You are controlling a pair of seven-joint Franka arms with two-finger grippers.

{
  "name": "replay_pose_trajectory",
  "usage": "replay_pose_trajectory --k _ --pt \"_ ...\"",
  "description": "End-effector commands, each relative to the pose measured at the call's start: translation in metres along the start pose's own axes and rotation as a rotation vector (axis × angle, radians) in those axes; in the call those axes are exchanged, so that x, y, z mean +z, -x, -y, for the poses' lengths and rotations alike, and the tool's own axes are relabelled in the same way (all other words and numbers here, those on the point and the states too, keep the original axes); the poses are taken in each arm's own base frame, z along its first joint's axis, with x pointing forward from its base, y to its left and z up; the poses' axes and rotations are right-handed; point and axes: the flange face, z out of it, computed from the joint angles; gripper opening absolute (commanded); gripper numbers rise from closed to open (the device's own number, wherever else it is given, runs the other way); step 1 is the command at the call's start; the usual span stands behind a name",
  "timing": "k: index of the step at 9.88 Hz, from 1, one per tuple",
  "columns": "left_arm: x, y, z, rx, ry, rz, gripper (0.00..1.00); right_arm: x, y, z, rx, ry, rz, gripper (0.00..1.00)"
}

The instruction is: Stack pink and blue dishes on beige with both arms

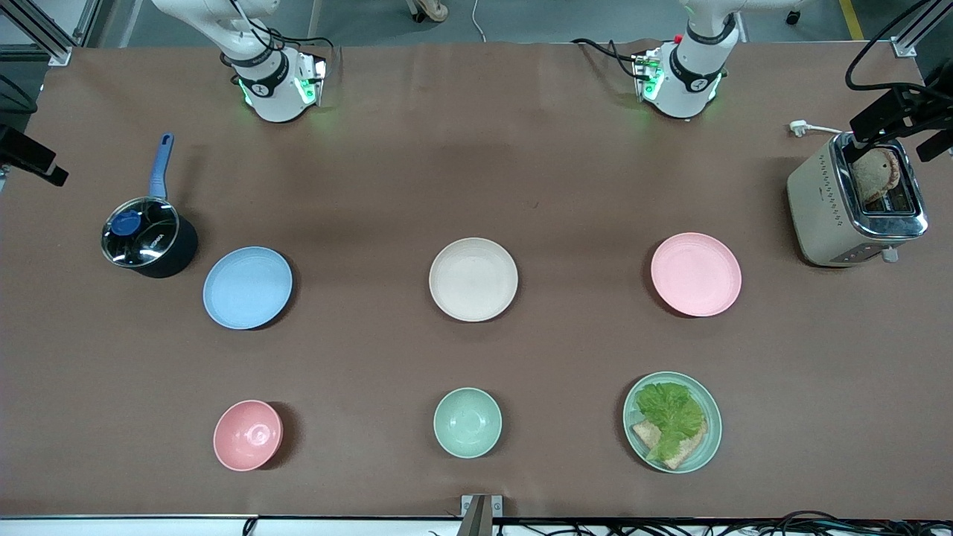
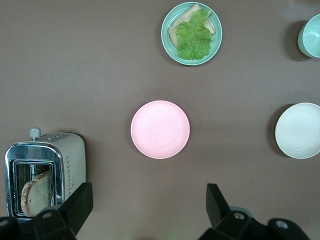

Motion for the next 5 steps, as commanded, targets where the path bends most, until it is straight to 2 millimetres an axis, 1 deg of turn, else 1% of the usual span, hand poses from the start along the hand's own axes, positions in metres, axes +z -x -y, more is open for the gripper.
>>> replay_pose_trajectory --k 1,2,3,4,5 --pt "0.017 -0.003 -0.001 0.000 -0.002 0.045 1.00 -0.001 0.002 -0.003 -0.004 0.007 -0.006 1.00" --pt "0.021 -0.005 -0.002 -0.002 -0.003 0.052 1.00 -0.001 0.002 -0.003 -0.004 0.007 -0.006 1.00" --pt "0.021 -0.005 0.001 0.001 -0.001 0.052 1.00 -0.001 0.002 -0.003 -0.004 0.007 -0.006 1.00" --pt "0.021 -0.005 0.006 0.005 0.005 0.051 1.00 -0.001 0.002 -0.003 -0.004 0.007 -0.006 1.00" --pt "0.026 -0.010 0.012 -0.007 0.013 0.055 0.99 -0.001 0.002 -0.003 -0.004 0.007 -0.005 1.00"
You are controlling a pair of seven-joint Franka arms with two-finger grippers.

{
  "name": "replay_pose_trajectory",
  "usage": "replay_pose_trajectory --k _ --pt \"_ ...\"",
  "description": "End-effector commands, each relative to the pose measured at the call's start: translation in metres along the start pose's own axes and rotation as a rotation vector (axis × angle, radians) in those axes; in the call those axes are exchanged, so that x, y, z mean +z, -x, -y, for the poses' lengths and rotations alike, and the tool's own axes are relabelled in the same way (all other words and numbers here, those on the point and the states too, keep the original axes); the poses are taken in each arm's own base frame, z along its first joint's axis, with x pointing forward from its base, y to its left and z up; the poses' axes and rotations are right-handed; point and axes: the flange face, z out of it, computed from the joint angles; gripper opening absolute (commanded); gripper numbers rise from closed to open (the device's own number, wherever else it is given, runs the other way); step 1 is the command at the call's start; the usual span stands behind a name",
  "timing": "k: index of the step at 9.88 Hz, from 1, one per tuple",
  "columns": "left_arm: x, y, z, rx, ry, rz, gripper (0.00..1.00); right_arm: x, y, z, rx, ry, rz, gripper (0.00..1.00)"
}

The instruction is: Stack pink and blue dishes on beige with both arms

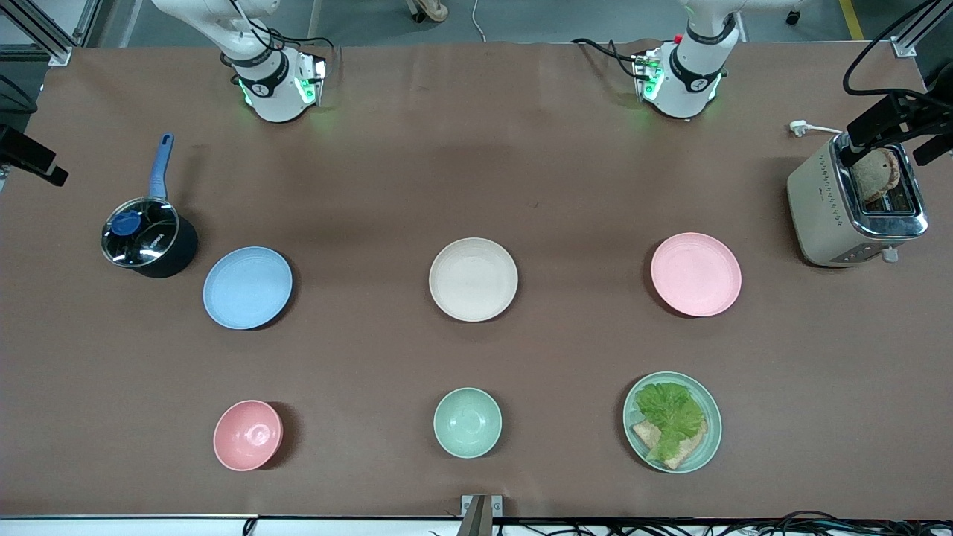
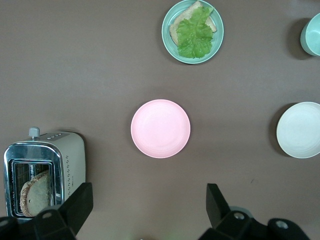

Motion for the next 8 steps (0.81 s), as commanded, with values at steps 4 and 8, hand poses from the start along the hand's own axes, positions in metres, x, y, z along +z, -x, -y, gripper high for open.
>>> replay_pose_trajectory --k 4,8 --pt "0.135 -0.054 0.019 0.110 0.040 0.094 1.00 0.087 -0.031 -0.005 -0.011 -0.046 0.039 1.00" --pt "0.267 -0.059 0.053 0.200 0.206 0.133 1.00 0.247 -0.061 -0.015 -0.131 -0.044 -0.009 1.00"
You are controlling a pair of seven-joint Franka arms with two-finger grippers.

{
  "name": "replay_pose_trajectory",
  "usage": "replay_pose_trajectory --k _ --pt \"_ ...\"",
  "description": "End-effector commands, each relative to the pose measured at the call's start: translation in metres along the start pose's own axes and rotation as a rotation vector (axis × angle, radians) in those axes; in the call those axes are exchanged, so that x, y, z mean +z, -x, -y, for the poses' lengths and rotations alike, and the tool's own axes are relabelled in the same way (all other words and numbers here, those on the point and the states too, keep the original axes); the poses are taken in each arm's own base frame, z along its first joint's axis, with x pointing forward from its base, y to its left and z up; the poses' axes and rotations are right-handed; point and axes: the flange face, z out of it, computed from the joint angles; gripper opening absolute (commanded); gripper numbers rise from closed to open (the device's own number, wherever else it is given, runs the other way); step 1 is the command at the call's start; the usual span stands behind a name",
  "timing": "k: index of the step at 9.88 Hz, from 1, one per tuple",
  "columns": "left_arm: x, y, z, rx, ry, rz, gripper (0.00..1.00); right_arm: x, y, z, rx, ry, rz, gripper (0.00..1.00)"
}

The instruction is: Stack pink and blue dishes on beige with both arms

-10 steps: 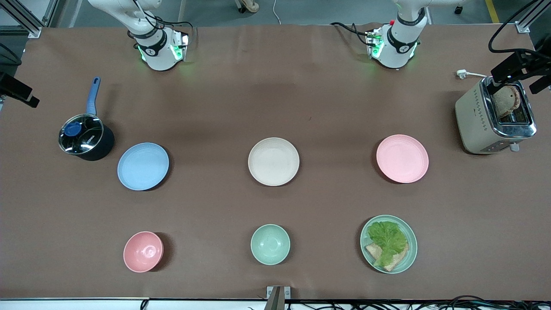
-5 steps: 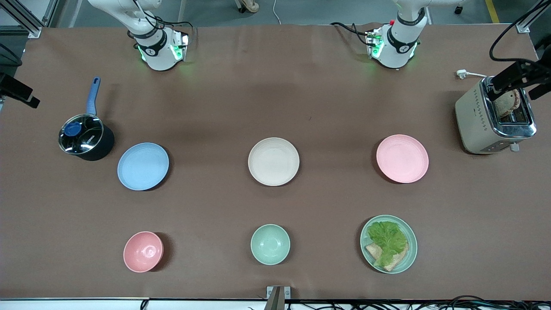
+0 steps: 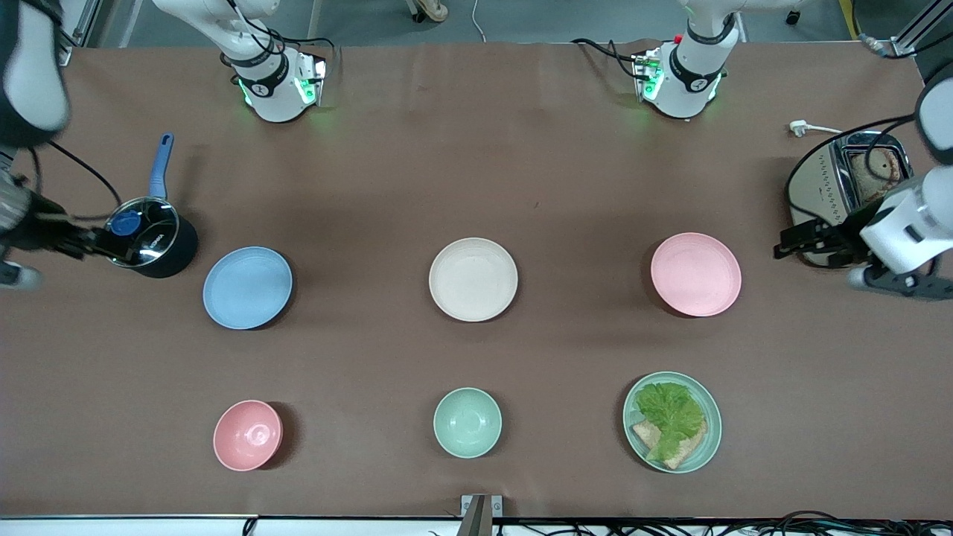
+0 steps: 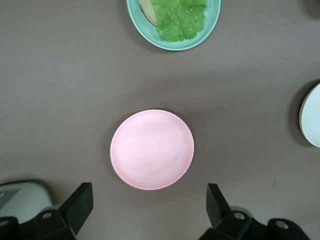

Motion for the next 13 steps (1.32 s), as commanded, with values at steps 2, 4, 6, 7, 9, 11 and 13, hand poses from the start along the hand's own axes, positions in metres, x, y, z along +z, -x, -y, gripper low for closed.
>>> replay_pose_trajectory --k 2,4,6,7,9,11,13 --pt "0.108 0.006 0.061 -0.016 0.058 0.080 0.99 0.102 -0.013 -0.025 -0.067 -0.073 0.035 1.00" --pt "0.161 0.007 0.089 -0.032 0.106 0.136 0.88 0.154 -0.009 -0.054 -0.125 -0.127 0.040 1.00" --pt "0.215 0.008 0.106 -0.063 0.073 0.129 0.86 0.206 0.005 -0.071 -0.168 -0.170 0.011 1.00" --pt "0.237 0.009 0.112 -0.070 0.057 0.131 0.85 0.234 0.011 -0.077 -0.156 -0.225 0.006 1.00" --pt "0.262 0.021 0.117 -0.048 0.075 0.170 0.75 0.255 0.025 -0.077 -0.175 -0.276 0.020 1.00" --pt "0.279 0.031 0.124 -0.079 0.147 0.158 0.66 0.268 0.040 -0.078 -0.215 -0.288 0.048 0.93" --pt "0.288 0.042 0.131 -0.068 0.167 0.130 0.38 0.276 0.051 -0.084 -0.223 -0.295 0.065 0.77"
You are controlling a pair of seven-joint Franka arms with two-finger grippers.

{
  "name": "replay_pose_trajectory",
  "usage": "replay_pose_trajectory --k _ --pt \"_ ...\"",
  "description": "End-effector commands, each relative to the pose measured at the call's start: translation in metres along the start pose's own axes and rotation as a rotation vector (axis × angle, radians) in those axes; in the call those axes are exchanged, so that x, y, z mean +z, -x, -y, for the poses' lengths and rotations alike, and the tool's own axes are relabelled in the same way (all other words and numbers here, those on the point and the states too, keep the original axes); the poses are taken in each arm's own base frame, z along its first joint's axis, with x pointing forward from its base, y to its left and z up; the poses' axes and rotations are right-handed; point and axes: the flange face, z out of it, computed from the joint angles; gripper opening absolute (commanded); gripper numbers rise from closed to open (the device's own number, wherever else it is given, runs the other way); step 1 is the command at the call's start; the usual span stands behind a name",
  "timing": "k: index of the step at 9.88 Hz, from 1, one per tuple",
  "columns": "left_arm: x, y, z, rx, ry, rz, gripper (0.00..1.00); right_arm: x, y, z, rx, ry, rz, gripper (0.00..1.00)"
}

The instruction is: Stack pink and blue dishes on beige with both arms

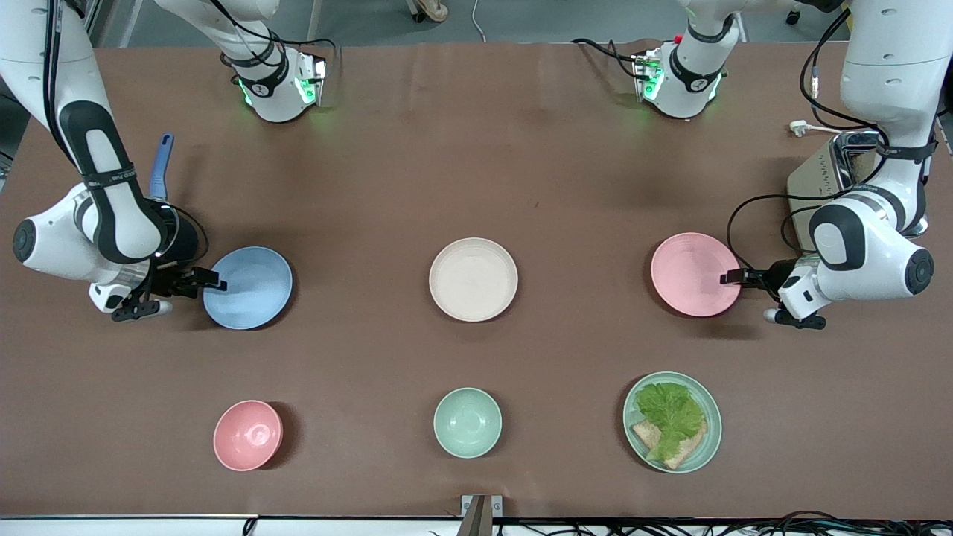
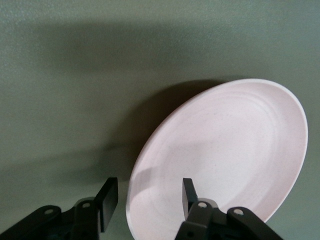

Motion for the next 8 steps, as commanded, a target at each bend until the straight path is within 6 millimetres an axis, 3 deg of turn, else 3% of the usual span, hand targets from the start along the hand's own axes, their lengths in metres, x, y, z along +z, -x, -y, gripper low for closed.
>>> replay_pose_trajectory --k 1,2,3,4,5,8 --pt "0.015 0.008 0.012 0.005 0.008 -0.017 0.14 0.002 0.017 -0.001 0.000 -0.026 -0.009 0.62" --pt "0.015 0.008 0.011 0.007 0.008 -0.018 0.04 0.002 0.017 -0.002 0.007 -0.031 -0.011 0.38" --pt "0.011 0.007 0.010 0.008 0.006 -0.025 0.00 0.001 0.017 -0.004 0.025 -0.038 -0.019 0.13" --pt "-0.004 0.005 0.003 0.013 0.002 -0.049 0.00 -0.003 0.015 -0.005 0.039 -0.041 -0.024 0.01" --pt "-0.026 0.003 -0.013 0.033 0.001 -0.080 0.00 -0.010 0.011 -0.008 0.053 -0.059 -0.016 0.00" --pt "-0.077 -0.011 -0.109 0.074 0.053 -0.103 0.00 -0.057 -0.011 -0.010 0.066 -0.095 -0.006 0.00"
